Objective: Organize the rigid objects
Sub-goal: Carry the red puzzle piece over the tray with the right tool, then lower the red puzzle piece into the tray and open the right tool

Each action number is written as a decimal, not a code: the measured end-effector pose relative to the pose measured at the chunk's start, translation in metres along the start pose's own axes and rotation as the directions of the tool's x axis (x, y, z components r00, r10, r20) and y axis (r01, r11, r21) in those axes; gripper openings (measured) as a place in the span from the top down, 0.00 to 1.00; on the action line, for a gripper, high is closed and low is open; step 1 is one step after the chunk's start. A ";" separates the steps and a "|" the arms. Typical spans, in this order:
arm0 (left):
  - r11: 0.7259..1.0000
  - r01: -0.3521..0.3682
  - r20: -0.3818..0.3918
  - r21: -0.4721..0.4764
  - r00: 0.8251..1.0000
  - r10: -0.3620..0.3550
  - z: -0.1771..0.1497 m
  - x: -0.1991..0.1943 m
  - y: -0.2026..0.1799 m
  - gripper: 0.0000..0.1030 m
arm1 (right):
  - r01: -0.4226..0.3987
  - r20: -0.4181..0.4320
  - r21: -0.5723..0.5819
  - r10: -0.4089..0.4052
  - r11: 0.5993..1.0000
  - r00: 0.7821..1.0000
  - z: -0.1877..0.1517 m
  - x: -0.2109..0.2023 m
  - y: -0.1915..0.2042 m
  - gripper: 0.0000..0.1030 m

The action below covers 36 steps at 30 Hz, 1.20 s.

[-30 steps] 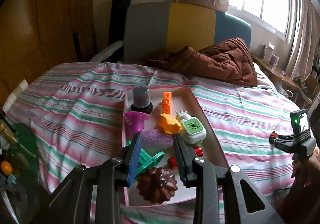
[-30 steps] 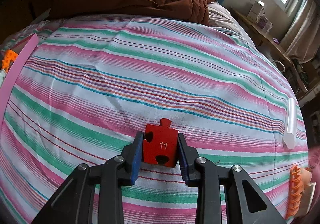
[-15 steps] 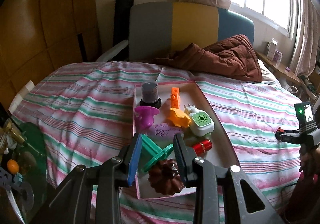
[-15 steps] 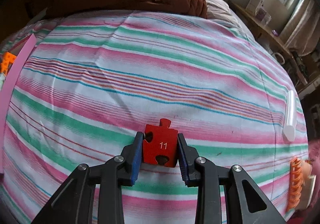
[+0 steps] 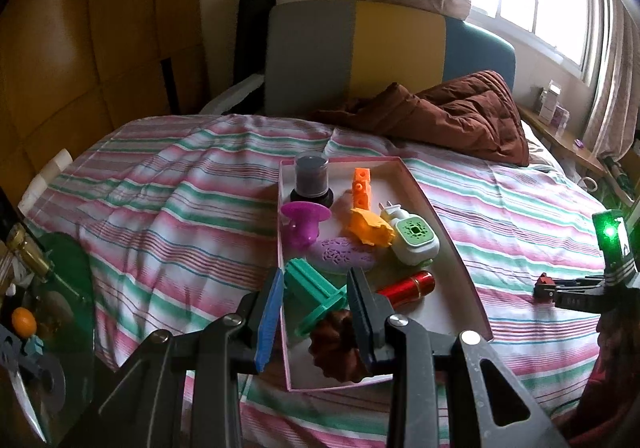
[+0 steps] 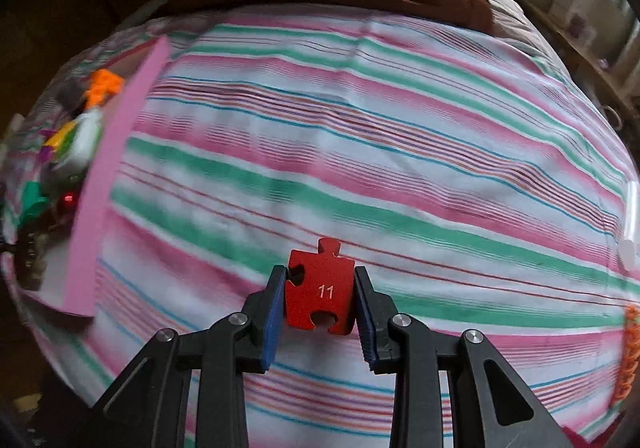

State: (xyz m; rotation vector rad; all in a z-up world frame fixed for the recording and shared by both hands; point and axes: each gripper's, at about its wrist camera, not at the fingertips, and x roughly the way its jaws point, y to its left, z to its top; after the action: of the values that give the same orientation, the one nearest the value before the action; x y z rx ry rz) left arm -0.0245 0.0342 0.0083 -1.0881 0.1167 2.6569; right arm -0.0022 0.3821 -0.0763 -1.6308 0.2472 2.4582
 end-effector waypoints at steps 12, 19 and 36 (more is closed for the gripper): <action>0.999 -0.028 -0.009 -0.033 1.000 0.028 -0.003 0.002 0.013 0.68 | -0.217 0.178 -0.245 0.264 0.945 0.948 0.003 -0.061 0.116 0.68; 0.997 -0.051 -0.021 -0.054 0.999 0.050 -0.005 0.005 0.022 0.67 | -0.227 0.153 -0.351 0.295 0.908 0.943 0.000 -0.048 0.169 0.68; 0.994 -0.088 0.014 -0.069 0.996 0.089 -0.003 0.000 0.026 0.64 | -0.192 0.075 -0.369 0.235 0.909 0.969 -0.012 -0.006 0.192 0.64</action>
State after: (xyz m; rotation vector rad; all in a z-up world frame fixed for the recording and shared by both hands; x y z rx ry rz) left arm -0.0297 0.0085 0.0061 -1.1058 0.0732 2.7666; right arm -0.0357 0.1926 -0.0679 -1.6549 -0.0511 2.8972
